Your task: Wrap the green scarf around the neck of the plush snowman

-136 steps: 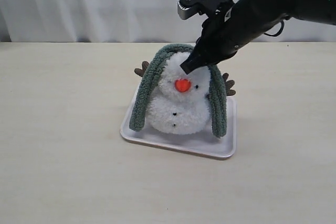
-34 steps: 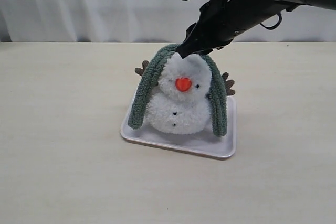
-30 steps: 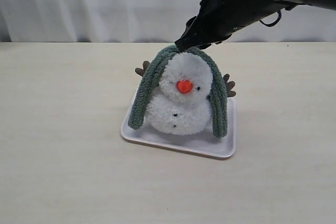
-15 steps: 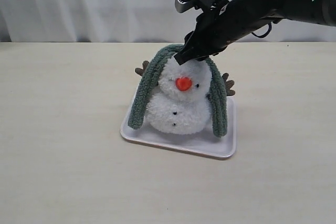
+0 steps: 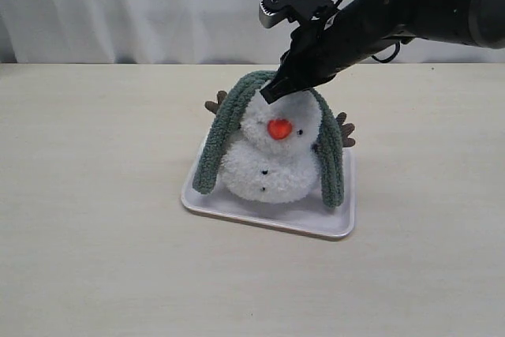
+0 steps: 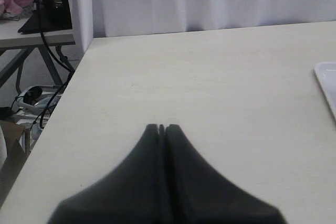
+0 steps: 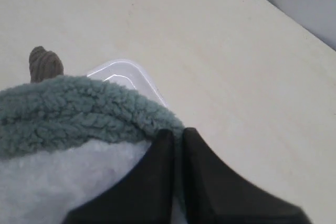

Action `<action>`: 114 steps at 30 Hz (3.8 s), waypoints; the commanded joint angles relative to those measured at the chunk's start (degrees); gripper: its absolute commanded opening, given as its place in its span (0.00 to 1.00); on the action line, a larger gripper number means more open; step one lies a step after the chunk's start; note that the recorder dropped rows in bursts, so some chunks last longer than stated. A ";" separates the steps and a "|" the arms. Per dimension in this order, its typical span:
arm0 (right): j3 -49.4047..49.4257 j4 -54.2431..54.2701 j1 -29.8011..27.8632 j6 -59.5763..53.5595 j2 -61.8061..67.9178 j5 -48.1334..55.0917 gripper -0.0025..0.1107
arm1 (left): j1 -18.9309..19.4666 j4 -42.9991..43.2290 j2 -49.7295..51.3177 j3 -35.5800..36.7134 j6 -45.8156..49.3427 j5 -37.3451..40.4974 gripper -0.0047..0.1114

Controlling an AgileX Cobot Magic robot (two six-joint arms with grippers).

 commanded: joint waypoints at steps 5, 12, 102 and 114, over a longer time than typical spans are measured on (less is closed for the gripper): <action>0.24 -0.41 -0.07 -0.48 0.03 -3.72 0.06 | 0.07 -0.11 -0.10 0.18 -0.18 -0.75 0.04; 0.24 -0.41 -0.07 0.43 0.14 -0.90 0.06 | 0.07 -0.11 -0.10 0.18 -0.18 -0.75 0.04; 24.14 24.50 -5.18 -13.60 -6.27 17.00 0.06 | 0.07 -0.11 -0.10 0.18 -0.18 -0.61 0.04; 26.65 24.22 -5.18 -14.17 -6.28 9.74 0.24 | 0.07 -0.11 -0.10 0.18 -0.18 -0.73 0.04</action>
